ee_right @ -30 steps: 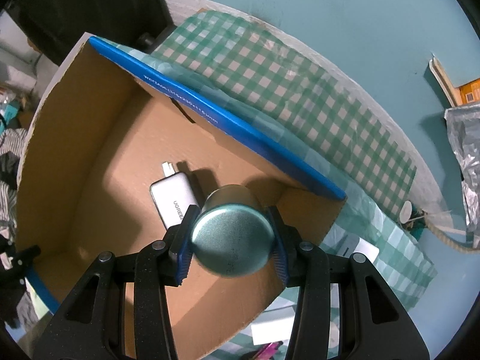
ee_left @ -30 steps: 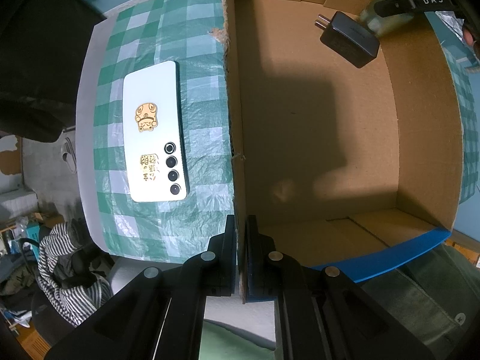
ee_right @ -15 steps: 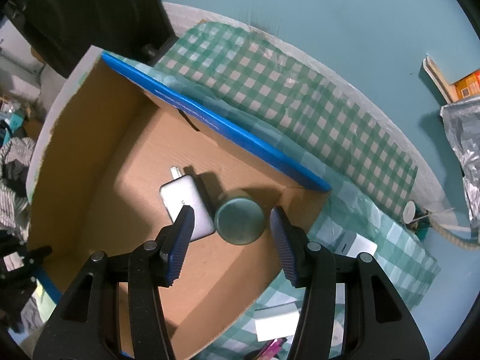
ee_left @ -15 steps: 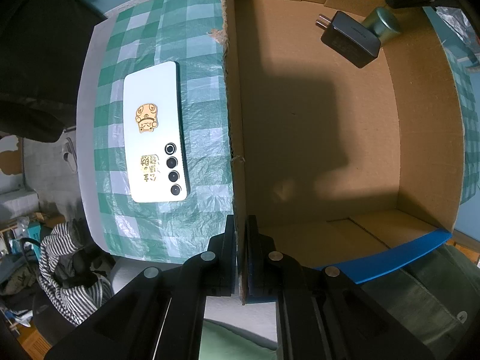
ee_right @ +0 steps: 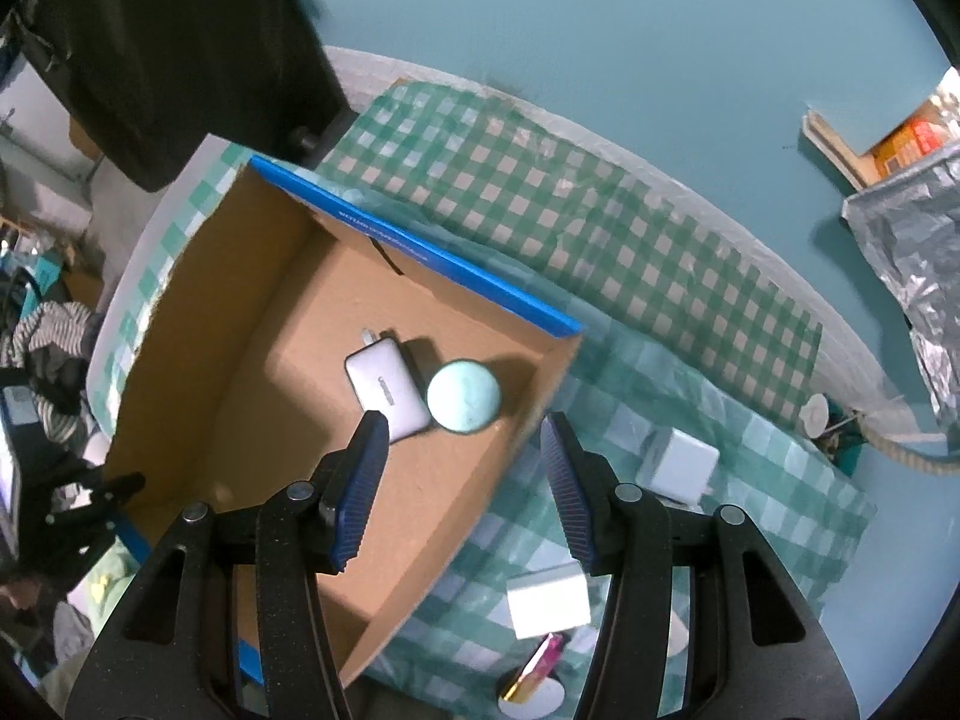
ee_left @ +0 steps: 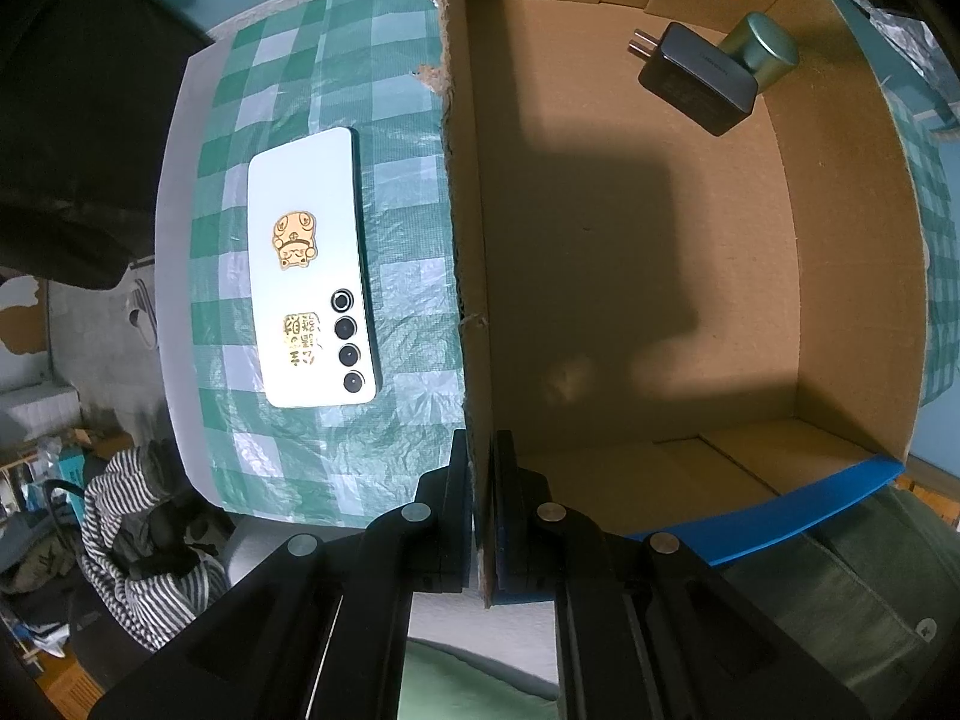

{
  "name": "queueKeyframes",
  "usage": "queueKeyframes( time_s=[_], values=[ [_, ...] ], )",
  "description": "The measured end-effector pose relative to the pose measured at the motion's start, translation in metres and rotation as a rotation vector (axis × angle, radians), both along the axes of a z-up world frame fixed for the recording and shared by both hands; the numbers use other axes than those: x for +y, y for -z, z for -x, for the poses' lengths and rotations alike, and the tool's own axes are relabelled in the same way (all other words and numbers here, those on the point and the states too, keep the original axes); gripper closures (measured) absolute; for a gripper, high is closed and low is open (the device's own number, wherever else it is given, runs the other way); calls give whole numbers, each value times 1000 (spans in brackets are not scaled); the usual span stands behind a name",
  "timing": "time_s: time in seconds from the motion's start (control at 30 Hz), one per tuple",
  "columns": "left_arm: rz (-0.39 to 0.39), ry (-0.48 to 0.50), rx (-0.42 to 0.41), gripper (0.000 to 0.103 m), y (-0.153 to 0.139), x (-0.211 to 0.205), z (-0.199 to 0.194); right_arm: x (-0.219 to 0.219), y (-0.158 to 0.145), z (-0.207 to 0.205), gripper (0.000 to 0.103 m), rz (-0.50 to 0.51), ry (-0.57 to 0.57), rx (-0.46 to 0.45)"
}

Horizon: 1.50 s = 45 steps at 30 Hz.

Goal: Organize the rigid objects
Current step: 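Withdraw the right gripper and move it over the white charger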

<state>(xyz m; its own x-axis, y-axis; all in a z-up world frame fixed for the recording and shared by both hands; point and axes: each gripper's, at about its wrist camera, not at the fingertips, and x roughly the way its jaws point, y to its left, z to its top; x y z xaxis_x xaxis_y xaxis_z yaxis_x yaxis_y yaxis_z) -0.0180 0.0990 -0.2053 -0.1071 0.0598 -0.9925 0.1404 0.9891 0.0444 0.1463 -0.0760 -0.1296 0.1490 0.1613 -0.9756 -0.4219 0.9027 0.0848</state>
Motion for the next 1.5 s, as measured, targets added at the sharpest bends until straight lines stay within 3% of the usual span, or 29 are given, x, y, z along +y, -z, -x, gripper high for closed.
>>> queueKeyframes(
  time_s=[0.4, 0.87, 1.0, 1.23, 1.5],
  values=[
    [-1, 7, -1, 97, -1, -1, 0, -57, -18, 20, 50, 20, 105, 4],
    [-7, 16, 0, 97, 0, -1, 0, -129, -7, 48, 50, 27, 277, 71],
    [-7, 18, 1, 97, 0, -2, 1, -145, 8, 57, 44, 11, 350, 124],
    [-8, 32, 5, 97, -1, -4, 1, -148, 50, 69, 44, 20, 382, 213],
    [-9, 38, 5, 97, -2, -4, 1, -150, 100, 74, 44, -51, 471, 326]
  ],
)
